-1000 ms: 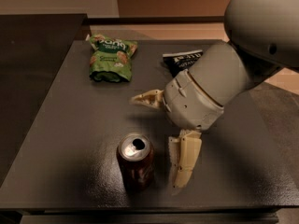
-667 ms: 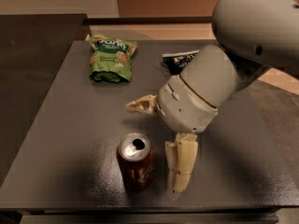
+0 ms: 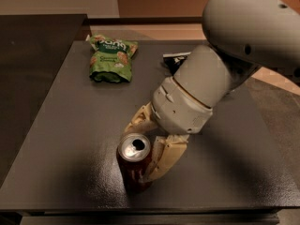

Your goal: Knock coke can over

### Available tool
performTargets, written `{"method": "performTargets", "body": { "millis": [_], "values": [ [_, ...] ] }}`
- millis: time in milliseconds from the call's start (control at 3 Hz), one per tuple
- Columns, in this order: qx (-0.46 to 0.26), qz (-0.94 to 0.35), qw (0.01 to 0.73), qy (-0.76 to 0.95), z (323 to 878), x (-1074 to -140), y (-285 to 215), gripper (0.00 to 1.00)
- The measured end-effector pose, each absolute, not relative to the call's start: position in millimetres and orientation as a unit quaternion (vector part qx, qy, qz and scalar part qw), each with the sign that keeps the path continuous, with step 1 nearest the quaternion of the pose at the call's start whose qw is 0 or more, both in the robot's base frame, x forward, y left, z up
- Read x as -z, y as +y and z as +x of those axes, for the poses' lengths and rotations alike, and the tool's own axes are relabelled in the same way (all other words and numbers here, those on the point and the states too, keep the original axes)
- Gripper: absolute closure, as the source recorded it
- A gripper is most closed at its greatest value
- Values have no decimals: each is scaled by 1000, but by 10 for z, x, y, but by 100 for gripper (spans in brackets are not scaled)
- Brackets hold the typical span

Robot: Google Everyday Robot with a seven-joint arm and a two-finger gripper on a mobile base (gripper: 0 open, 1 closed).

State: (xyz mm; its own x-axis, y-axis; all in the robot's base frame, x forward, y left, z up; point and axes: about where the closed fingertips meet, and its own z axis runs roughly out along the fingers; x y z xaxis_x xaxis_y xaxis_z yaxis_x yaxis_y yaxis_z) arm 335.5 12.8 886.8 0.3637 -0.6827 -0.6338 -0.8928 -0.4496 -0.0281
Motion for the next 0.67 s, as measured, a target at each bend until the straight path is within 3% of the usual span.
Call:
{"method": "performTargets", "body": {
  "millis": [667],
  "values": [
    [-263, -792, 194, 515, 3536, -8992, 58, 88]
  ]
}}
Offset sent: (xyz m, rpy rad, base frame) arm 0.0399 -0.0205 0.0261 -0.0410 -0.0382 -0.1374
